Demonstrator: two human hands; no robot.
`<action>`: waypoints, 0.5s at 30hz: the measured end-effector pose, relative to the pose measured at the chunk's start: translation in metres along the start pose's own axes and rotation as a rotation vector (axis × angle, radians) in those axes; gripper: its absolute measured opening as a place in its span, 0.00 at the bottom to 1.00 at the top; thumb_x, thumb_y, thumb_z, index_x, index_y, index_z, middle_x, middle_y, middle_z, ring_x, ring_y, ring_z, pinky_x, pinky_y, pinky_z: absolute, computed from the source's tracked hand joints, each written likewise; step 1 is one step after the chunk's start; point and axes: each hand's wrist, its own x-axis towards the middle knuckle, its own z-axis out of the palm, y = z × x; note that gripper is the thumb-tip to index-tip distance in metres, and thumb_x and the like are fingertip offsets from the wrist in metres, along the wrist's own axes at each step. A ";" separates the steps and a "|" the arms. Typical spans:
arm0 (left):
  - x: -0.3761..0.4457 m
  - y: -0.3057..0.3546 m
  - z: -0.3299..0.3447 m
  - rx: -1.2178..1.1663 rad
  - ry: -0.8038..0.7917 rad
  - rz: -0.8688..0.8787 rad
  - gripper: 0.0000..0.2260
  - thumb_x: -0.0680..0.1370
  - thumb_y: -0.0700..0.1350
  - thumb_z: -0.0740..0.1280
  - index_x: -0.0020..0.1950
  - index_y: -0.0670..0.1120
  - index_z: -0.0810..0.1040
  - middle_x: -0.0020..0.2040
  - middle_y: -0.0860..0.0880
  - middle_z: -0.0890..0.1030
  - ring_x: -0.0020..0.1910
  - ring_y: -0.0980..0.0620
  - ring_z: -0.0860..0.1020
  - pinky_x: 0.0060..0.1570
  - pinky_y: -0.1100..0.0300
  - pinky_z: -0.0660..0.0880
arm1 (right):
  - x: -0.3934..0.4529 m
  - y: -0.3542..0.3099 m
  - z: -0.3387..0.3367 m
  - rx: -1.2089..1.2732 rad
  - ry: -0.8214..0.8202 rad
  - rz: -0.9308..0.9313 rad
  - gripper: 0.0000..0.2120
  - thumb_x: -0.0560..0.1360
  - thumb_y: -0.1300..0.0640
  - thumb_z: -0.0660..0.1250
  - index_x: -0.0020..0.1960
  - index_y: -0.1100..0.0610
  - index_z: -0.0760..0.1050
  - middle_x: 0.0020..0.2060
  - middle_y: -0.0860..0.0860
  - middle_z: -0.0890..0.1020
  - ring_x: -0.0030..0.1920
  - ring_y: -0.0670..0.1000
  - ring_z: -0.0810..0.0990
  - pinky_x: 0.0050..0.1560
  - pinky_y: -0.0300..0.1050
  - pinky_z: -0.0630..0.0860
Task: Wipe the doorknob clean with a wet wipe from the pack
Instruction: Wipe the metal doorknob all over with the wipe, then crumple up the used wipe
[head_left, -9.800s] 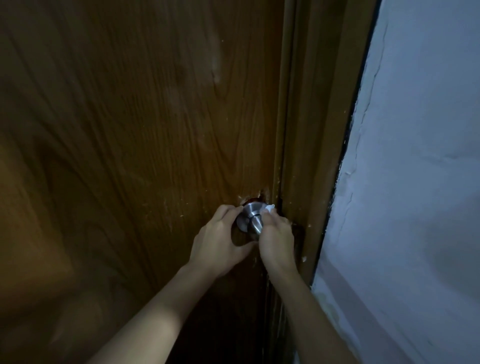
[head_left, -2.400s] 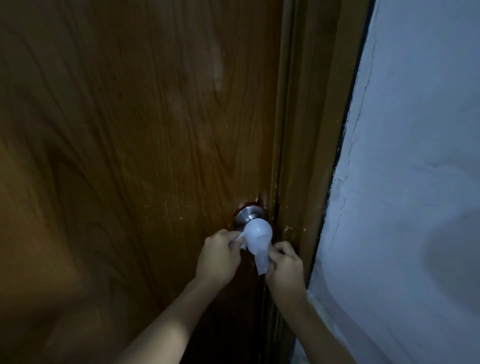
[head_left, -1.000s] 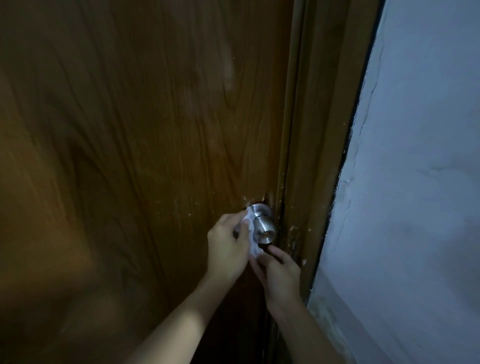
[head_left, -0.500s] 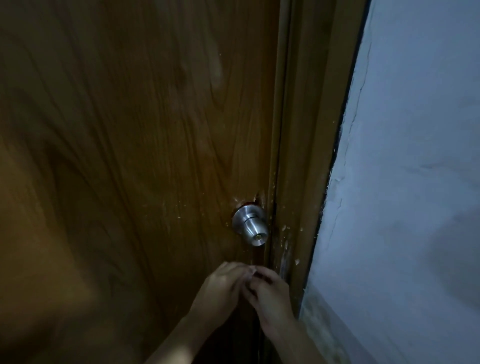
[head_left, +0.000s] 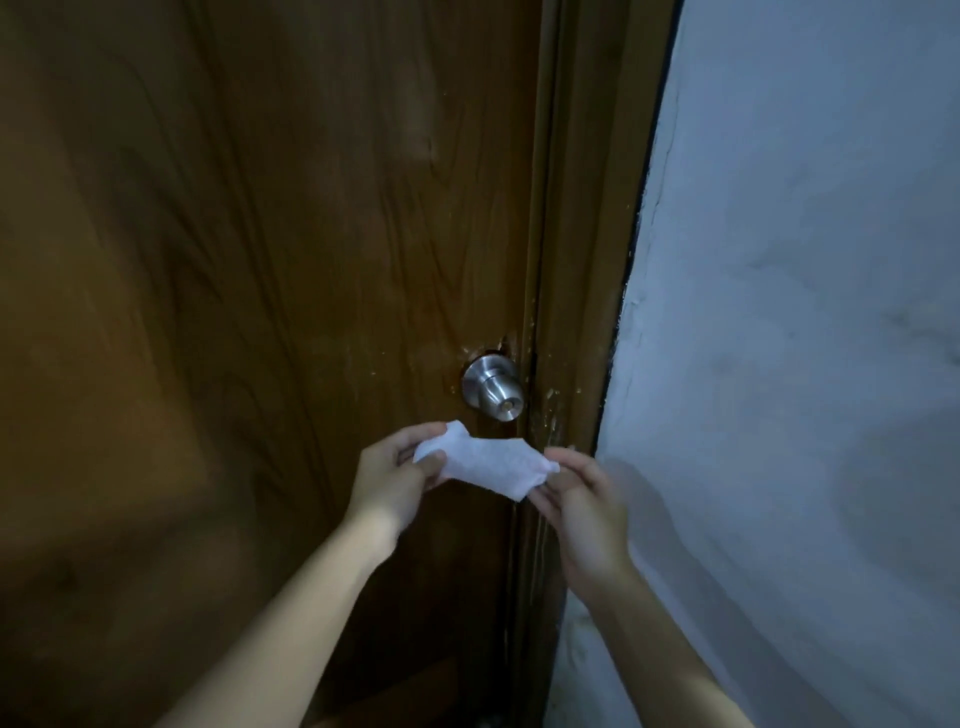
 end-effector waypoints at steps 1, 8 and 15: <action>-0.009 0.005 -0.003 0.050 -0.021 0.036 0.15 0.72 0.33 0.66 0.51 0.52 0.78 0.54 0.49 0.80 0.53 0.50 0.78 0.50 0.57 0.77 | -0.009 -0.006 0.001 -0.069 -0.008 -0.075 0.11 0.74 0.67 0.61 0.48 0.55 0.78 0.47 0.56 0.83 0.49 0.52 0.82 0.43 0.41 0.81; -0.094 0.021 -0.013 0.387 -0.368 0.261 0.22 0.67 0.52 0.74 0.60 0.55 0.75 0.55 0.58 0.79 0.54 0.61 0.77 0.53 0.64 0.73 | -0.082 -0.030 0.015 -0.586 -0.160 -0.392 0.15 0.73 0.66 0.64 0.55 0.50 0.76 0.45 0.46 0.81 0.43 0.41 0.81 0.39 0.29 0.77; -0.171 0.008 -0.021 0.233 -0.352 0.310 0.11 0.73 0.44 0.69 0.50 0.60 0.78 0.48 0.55 0.84 0.48 0.59 0.81 0.46 0.65 0.78 | -0.154 -0.033 -0.010 -0.676 -0.114 -0.443 0.10 0.65 0.58 0.76 0.46 0.53 0.80 0.34 0.45 0.82 0.32 0.40 0.80 0.31 0.30 0.75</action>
